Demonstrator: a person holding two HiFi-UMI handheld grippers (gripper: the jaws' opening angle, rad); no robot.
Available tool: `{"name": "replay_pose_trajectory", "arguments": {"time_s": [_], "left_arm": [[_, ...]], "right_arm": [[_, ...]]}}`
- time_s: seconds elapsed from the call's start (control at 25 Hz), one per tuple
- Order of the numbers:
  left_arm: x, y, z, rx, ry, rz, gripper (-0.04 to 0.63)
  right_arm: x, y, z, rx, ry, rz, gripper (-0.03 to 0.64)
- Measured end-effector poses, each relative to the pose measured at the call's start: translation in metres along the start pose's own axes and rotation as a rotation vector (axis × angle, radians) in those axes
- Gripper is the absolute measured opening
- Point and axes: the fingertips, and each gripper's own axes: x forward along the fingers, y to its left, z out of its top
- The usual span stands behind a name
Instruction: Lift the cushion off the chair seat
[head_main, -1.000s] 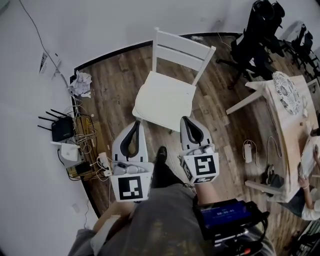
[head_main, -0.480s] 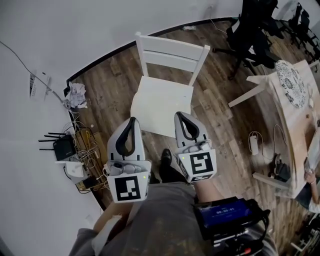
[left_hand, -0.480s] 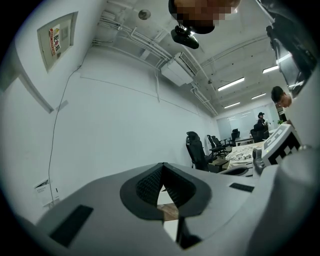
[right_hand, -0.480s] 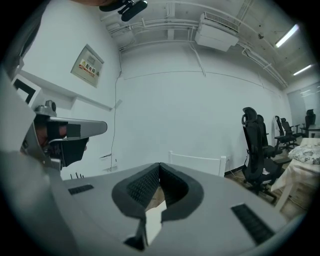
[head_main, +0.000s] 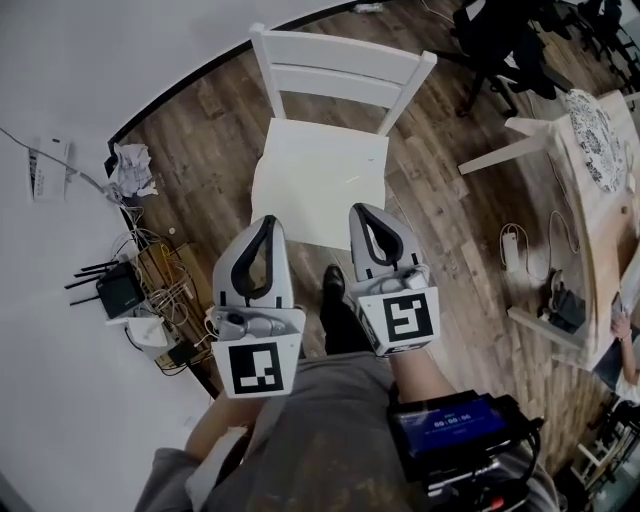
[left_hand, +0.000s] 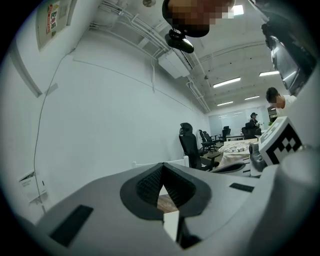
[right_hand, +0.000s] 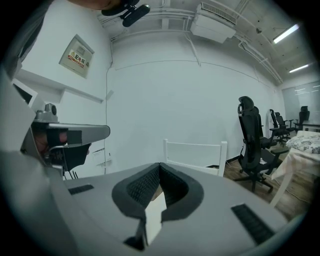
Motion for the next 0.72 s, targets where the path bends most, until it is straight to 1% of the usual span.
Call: {"name": "replay_pose_trajectory", "arguments": {"time_s": [0.08, 0.2, 0.28, 0.4, 0.72], "left_arm": [[0.007, 0.006, -0.013, -0.003, 0.012, -0.017, 0.006], [0.015, 0.015, -0.032, -0.034, 0.025, -0.029, 0.006], [0.016, 0.017, -0.048, -0.048, 0.048, -0.043, 0.006], [0.017, 0.020, -0.072, -0.054, 0.076, -0.072, 0.006], [0.023, 0.020, -0.137, -0.082, 0.113, -0.132, 0.006]], "right_arm": [[0.008, 0.000, -0.011, 0.006, 0.019, -0.016, 0.008], [0.019, 0.000, -0.030, 0.010, 0.049, -0.039, 0.008], [0.022, 0.000, -0.045, 0.014, 0.076, -0.054, 0.008], [0.026, 0.004, -0.070, 0.029, 0.110, -0.079, 0.008], [0.033, 0.015, -0.142, 0.067, 0.183, -0.128, 0.008]]}}
